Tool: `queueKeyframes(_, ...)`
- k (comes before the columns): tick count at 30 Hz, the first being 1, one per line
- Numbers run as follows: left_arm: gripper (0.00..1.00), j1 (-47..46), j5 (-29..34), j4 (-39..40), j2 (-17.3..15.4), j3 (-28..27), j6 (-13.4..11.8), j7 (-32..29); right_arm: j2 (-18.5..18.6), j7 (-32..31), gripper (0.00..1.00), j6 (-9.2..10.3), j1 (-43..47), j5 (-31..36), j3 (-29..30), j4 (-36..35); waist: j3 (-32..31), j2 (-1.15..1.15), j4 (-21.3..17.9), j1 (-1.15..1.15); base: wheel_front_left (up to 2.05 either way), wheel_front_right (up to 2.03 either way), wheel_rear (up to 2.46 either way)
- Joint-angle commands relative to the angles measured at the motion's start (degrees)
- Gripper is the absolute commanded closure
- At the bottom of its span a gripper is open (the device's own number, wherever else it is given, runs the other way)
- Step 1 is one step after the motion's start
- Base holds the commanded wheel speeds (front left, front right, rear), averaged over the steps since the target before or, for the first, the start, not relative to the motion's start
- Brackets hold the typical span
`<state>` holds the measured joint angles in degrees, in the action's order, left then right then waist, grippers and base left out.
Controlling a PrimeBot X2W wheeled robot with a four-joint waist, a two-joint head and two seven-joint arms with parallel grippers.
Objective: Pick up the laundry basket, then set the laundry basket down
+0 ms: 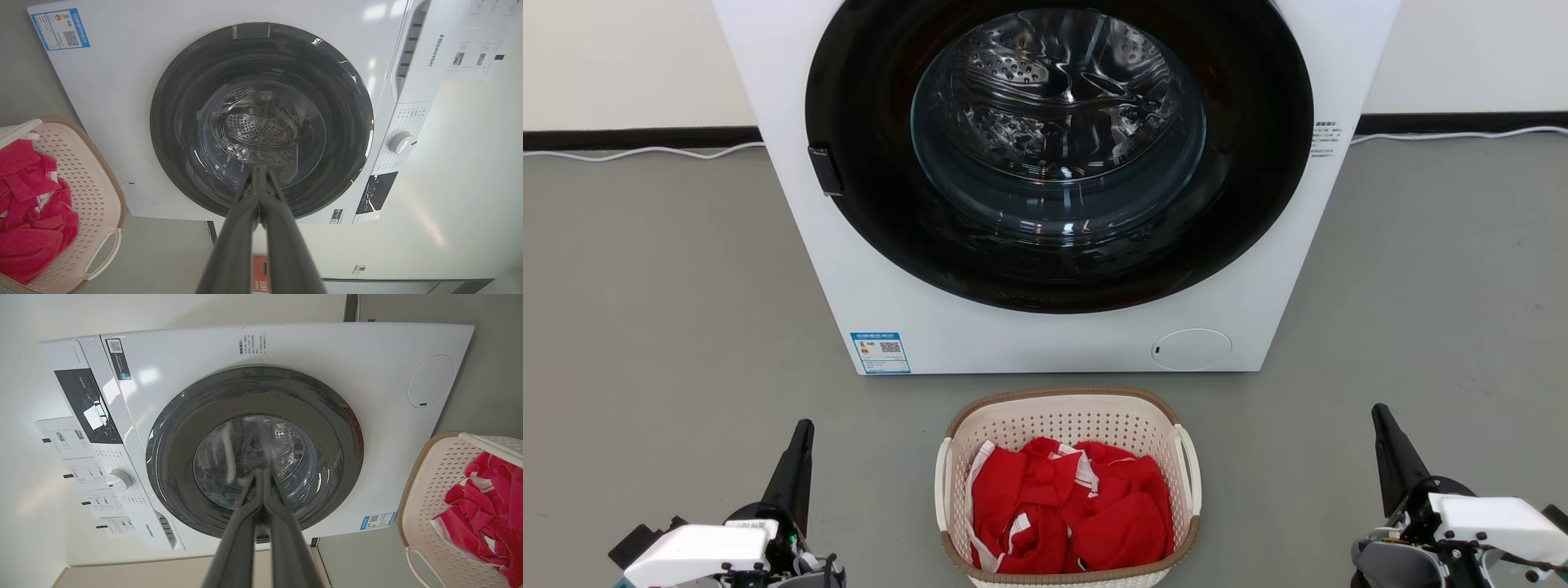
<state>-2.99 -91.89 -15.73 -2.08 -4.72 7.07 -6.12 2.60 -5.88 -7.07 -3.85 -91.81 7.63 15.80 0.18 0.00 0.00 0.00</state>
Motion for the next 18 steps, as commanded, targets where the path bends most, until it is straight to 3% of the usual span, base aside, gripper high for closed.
queueKeyframes(1,1.0,-3.21,-0.28,1.67,-0.8,-1.8,0.42,-0.36,0.28,-0.61,1.0,-0.42,-2.34,-0.35,-1.1,-1.78,0.0,0.0,0.0,0.0,0.0,0.0,0.0)
queueKeyframes(18,1.0,-3.21,-0.29,1.67,-0.8,-1.8,0.42,-0.36,0.28,-0.61,1.0,-0.42,-2.34,-0.36,-1.11,-1.78,0.0,0.0,0.0,0.0,0.0,0.0,0.0)
